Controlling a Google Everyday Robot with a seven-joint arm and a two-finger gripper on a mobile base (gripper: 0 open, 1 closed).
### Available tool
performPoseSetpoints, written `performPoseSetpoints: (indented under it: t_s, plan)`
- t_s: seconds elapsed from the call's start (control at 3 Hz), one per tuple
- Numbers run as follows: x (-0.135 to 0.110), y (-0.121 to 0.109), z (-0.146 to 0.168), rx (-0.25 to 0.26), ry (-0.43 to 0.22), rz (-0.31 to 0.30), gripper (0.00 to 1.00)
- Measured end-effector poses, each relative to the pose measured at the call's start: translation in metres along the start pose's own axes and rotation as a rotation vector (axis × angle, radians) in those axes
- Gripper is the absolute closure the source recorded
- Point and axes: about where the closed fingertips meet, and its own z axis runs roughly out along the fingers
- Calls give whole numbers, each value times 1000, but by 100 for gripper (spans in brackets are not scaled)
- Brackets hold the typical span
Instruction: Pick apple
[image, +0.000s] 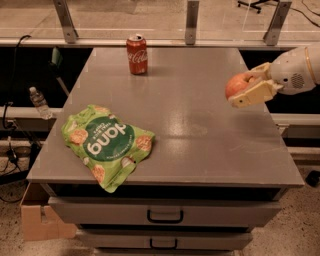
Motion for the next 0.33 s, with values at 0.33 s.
performPoseSetpoints:
  t_s: [0.33]
  plan:
    - [-67,48,3,-217,-201,-11,100]
